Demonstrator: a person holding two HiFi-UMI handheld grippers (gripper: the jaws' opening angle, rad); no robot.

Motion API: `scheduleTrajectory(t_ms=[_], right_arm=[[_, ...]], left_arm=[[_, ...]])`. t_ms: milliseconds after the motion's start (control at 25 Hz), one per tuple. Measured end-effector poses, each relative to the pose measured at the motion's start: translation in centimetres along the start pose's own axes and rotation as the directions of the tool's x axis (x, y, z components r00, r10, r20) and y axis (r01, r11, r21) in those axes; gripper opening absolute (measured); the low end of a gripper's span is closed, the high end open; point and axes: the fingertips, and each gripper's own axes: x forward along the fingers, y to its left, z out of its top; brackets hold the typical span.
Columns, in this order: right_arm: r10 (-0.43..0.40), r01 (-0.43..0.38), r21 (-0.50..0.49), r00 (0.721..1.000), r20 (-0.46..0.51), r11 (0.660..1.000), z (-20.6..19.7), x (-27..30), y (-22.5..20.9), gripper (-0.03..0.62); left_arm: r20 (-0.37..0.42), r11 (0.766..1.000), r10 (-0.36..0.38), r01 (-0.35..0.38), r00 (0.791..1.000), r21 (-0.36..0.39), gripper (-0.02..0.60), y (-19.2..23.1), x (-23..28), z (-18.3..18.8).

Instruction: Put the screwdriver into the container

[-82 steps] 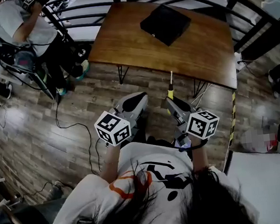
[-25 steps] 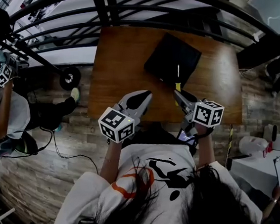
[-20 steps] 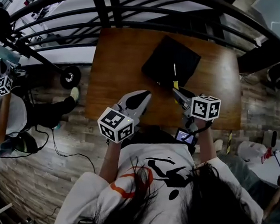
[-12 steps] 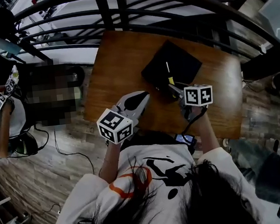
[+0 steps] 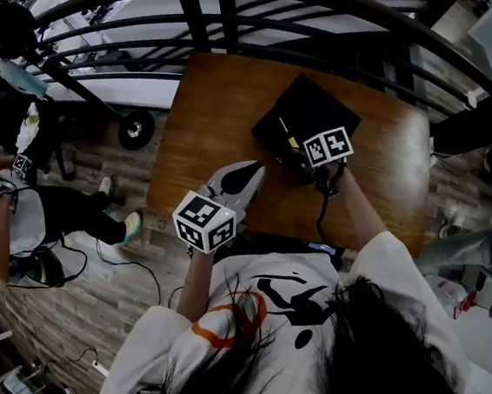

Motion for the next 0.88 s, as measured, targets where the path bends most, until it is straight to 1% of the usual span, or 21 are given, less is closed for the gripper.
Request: scheduleTrajectory(t_ms=[120,320,440,560,720,880], right_arm=[[-0.009,0.008,-0.015,0.997,-0.074,1.0,-0.4,1.2,-0.5,0.104],[-0.091,0.07,-0.128,0.983,-0.16,0.989,-0.3,2.5,-1.0,0.104],[-0.111,0.09,-0.115,0.975,-0.192,0.989,-0.7,3.7,-1.6,0.104],[-0.124,0.104,-0.107,0.972,-0.202,0.989,-0.9,4.5,-1.8,0.104],[-0.15,0.136,-0.086,0.972,-0.18,0.987,-0.6,4.7,-2.3,0.106],[-0.152,0.142,-0.071,0.973,-0.172,0.987,-0.4,4.9,-2.4,0.106]], left_arm=[[0.001,1.0,0.015,-0.015,1.0,-0.002,0.002,0.2,-0.4,-0.2],[0.006,0.999,0.045,-0.044,0.999,-0.009,0.002,0.7,-1.0,-0.5],[0.011,0.998,0.056,-0.056,0.998,-0.01,0.002,1.2,-1.6,-0.4],[0.017,0.998,0.067,-0.067,0.998,-0.012,0.002,1.5,-2.5,-0.5],[0.017,0.997,0.081,-0.081,0.997,-0.016,0.002,1.8,-3.3,-0.6],[0.017,0.996,0.09,-0.09,0.996,-0.02,0.002,2.0,-3.8,-0.4]])
